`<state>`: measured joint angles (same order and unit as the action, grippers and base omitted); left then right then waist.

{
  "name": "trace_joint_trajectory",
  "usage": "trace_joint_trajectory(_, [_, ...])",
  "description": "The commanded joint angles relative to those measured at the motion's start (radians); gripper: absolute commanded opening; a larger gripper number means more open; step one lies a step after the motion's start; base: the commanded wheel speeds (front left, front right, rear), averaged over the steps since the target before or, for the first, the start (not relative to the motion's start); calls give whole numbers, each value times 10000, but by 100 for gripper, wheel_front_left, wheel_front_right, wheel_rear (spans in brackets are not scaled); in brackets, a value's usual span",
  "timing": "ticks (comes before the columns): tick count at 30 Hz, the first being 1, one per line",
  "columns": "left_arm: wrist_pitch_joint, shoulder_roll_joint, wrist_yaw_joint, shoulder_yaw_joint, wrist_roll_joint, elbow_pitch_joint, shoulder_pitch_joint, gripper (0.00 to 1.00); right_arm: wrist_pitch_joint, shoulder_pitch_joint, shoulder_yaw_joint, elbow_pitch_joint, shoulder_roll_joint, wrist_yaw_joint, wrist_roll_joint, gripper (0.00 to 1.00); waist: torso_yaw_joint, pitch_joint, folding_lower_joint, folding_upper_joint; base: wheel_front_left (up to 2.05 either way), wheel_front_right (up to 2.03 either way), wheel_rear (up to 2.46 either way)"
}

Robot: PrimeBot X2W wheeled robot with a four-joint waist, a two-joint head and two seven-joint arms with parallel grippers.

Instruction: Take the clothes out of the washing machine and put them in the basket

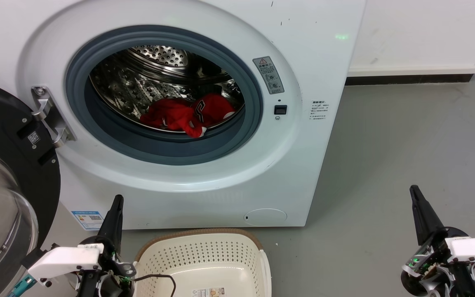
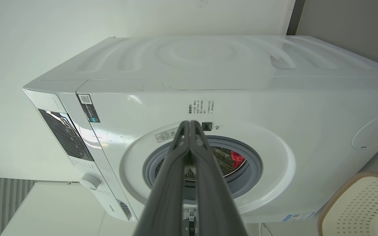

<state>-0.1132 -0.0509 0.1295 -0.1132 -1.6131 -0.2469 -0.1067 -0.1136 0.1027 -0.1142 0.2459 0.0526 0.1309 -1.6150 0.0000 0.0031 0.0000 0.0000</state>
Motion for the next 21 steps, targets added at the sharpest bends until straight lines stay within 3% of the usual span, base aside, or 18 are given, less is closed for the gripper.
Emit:
trace_joint_trajectory(1, [-42,17,46,-30,0,14,-55,0,-1,135,3,15,-36,-3,46,0,0,0,0,0,0,0,0])
trace_joint_trajectory(21, [-41,17,47,-30,0,14,-55,0,0,136,5,15,-37,-2,45,0,0,0,0,0,0,0,0])
